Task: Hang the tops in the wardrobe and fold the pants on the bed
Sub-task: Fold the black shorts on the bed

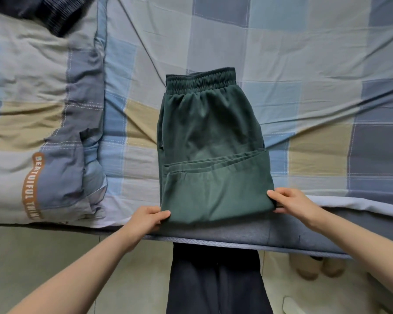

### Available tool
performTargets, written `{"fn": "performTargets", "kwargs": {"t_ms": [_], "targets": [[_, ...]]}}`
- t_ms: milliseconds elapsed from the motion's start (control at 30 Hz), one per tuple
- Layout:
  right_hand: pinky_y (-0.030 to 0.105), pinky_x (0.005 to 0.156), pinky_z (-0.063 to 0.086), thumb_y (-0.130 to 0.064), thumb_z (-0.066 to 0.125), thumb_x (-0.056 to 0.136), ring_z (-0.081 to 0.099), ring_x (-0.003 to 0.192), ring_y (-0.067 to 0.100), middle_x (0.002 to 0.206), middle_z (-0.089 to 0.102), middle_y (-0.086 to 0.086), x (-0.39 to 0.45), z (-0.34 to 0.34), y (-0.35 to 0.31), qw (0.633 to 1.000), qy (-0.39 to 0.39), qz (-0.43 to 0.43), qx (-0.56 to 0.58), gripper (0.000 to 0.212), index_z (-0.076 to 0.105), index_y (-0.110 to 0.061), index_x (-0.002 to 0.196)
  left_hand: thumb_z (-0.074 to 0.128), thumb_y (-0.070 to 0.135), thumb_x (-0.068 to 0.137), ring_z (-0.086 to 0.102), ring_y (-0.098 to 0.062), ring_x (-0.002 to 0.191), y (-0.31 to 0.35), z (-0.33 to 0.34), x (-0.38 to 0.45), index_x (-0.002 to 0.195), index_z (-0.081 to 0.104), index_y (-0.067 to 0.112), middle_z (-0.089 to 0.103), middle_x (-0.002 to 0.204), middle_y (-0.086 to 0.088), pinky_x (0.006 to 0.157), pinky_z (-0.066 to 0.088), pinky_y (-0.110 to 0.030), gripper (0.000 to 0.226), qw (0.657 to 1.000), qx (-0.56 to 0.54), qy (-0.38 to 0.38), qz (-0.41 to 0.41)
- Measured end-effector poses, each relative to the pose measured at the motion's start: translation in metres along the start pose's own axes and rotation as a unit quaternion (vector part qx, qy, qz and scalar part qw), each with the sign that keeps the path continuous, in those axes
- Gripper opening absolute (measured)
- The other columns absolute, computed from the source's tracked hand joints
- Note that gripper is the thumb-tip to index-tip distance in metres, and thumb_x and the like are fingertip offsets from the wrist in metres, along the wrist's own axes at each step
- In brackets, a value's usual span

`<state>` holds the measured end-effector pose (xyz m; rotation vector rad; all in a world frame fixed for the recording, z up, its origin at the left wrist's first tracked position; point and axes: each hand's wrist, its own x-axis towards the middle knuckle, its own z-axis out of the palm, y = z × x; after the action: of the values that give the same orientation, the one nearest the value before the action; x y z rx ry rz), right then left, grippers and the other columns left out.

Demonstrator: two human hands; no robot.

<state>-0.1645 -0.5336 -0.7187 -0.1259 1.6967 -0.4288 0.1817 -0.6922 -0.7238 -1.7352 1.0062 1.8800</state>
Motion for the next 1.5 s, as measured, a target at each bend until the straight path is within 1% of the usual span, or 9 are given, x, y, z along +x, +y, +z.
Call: {"fn": "performTargets", "kwargs": {"t_ms": [67,167,300,400,833,967,1100,1200,1500], "targets": [[0.038,0.081,0.049,-0.009,0.055,0.094,0.062,0.089,0.028,0.09,0.063,0.01,-0.002,-0.008,-0.001,0.979,0.124,-0.103,-0.124,0.009,0.061,-0.011,0.088,0.069,0.014,0.084,0.059,-0.019,0.092,-0.003,0.004,0.001,0.095,0.065,0.011,0.066,0.095,-0.004,0.084,0.047,-0.025,0.012,0.982,0.104,0.113,0.108],[0.042,0.086,0.045,0.005,0.046,0.086,0.057,0.106,0.037,0.115,0.058,0.014,-0.005,-0.026,-0.01,0.79,0.225,-0.354,-0.447,0.033,0.058,-0.009,0.113,0.055,0.008,0.08,0.055,-0.028,0.101,0.006,-0.003,-0.001,0.114,0.053,0.014,0.055,0.112,-0.005,0.09,0.043,-0.038,0.035,0.766,0.421,0.288,0.391],[0.047,0.107,0.032,0.006,0.021,0.085,0.042,0.135,0.033,0.146,0.044,0.014,0.003,-0.035,-0.023,0.503,0.089,-0.501,-0.699,0.066,0.044,-0.016,0.143,0.037,0.009,0.086,0.033,-0.035,0.141,0.022,-0.018,0.021,0.141,0.045,0.02,0.043,0.149,-0.007,0.114,0.026,-0.05,0.057,0.407,0.727,0.065,0.55],[0.051,0.112,0.022,0.012,0.024,0.081,0.035,0.139,0.031,0.153,0.033,0.01,0.032,-0.037,-0.024,0.395,0.051,-0.504,-0.766,0.079,0.026,-0.024,0.151,0.035,0.012,0.089,0.006,-0.029,0.148,0.039,-0.026,0.052,0.153,0.026,0.023,0.021,0.161,-0.005,0.121,0.002,-0.048,0.065,0.343,0.772,0.018,0.535],[0.048,0.112,0.022,-0.015,0.032,0.096,0.039,0.137,0.02,0.146,0.046,-0.007,0.044,-0.04,-0.046,0.468,-0.068,-0.501,-0.725,0.05,0.041,-0.024,0.144,0.038,0.005,0.086,0.012,-0.019,0.15,0.055,-0.015,0.033,0.148,0.035,0.036,0.024,0.159,0.007,0.121,0.003,-0.043,0.07,0.502,0.729,-0.041,0.464],[0.026,0.11,0.031,-0.005,0.045,0.088,0.047,0.125,-0.004,0.128,0.06,-0.018,0.006,-0.032,-0.056,0.749,-0.177,-0.365,-0.525,0.046,0.058,-0.029,0.125,0.04,0.012,0.096,0.031,-0.001,0.14,0.083,-0.002,-0.006,0.132,0.05,0.037,0.042,0.146,0.019,0.119,0.021,-0.028,0.045,0.822,0.434,-0.305,0.21],[0.019,0.075,0.048,-0.052,0.071,0.076,0.061,0.078,-0.002,0.082,0.07,-0.018,-0.002,-0.032,-0.085,0.968,-0.108,-0.199,-0.104,0.034,0.066,-0.021,0.091,0.073,0.033,0.085,0.066,-0.006,0.103,0.109,-0.022,-0.019,0.113,0.063,0.018,0.072,0.11,0.006,0.084,0.053,-0.022,0.034,0.968,0.0,-0.228,0.105],[0.031,0.079,0.051,-0.074,0.073,0.054,0.065,0.097,0.008,0.111,0.069,-0.007,0.021,-0.03,-0.102,0.988,-0.02,-0.132,0.082,0.076,0.061,-0.029,0.114,0.075,0.033,0.081,0.068,-0.012,0.103,0.119,-0.025,0.002,0.132,0.051,0.022,0.069,0.121,0.0,0.08,0.055,-0.027,0.058,0.961,-0.238,-0.047,0.133],[0.022,0.075,0.041,-0.035,0.05,0.097,0.052,0.087,0.016,0.09,0.057,-0.003,0.064,0.013,-0.129,0.956,0.218,-0.194,-0.04,0.024,0.053,-0.012,0.101,0.061,0.022,0.094,0.062,-0.011,0.091,0.132,0.018,0.03,0.107,0.057,0.014,0.064,0.098,0.005,0.081,0.049,-0.027,0.016,0.909,-0.119,0.315,0.245]]}}
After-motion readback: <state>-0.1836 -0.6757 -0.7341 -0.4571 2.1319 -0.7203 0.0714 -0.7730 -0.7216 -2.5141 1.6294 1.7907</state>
